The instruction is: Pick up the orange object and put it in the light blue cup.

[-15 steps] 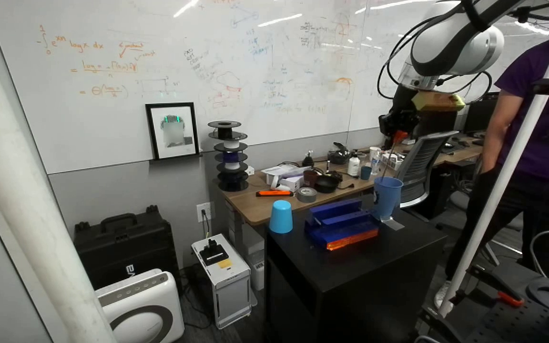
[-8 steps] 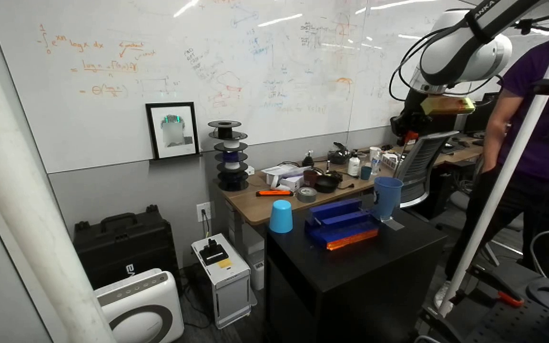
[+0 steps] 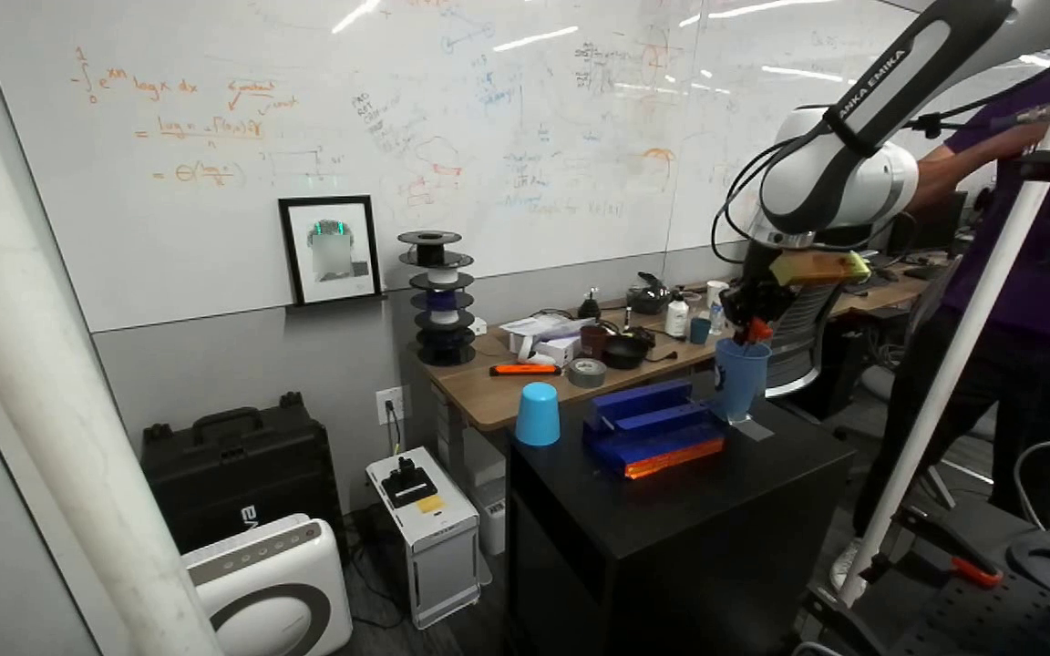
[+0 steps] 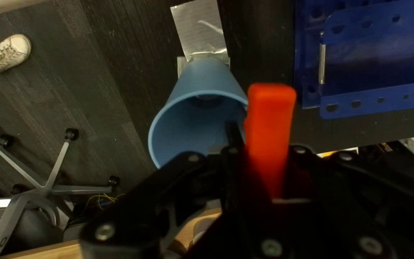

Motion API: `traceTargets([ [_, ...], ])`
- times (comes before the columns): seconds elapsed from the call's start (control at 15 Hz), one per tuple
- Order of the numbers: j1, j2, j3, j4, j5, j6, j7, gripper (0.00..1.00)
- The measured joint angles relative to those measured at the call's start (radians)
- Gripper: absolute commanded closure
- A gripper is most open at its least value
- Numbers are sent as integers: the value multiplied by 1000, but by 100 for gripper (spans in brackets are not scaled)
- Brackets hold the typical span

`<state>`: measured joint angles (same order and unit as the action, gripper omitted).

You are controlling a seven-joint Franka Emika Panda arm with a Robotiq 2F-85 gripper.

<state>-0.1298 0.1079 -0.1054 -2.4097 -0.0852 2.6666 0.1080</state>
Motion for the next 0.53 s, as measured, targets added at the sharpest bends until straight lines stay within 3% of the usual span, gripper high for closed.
traceTargets([
  [0.27, 0, -27, -2, 20, 60, -24, -16, 23],
  [0.47, 0, -147, -1, 16, 156, -134, -101, 1],
  [0.53, 2, -197, -1, 8, 190, -189, -142, 0],
])
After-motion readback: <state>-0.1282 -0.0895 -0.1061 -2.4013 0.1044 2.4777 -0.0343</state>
